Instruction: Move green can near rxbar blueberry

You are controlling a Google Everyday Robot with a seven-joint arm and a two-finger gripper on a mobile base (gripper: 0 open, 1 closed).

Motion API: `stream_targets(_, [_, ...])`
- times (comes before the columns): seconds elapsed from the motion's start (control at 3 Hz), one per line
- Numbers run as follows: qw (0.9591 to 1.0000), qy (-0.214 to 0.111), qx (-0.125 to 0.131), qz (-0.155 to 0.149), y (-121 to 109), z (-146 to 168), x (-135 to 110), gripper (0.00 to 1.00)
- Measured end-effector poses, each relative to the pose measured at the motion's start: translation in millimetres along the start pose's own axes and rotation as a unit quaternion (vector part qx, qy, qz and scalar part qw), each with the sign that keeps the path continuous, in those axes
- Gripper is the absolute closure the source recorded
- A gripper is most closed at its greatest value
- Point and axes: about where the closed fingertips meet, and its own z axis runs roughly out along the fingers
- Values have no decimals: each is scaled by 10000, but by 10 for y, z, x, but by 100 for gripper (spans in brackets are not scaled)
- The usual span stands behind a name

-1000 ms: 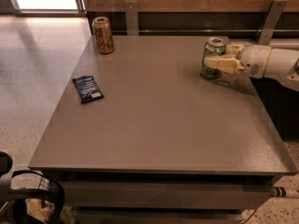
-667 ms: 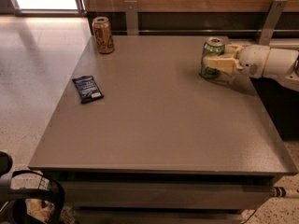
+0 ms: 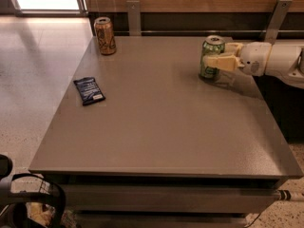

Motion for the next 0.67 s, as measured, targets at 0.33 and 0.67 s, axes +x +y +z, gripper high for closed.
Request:
stream_targets(0.33, [9997, -130, -76, 182, 329, 5, -184, 100])
stream_targets(0.67, [9996, -193, -48, 181, 752, 61, -303, 100])
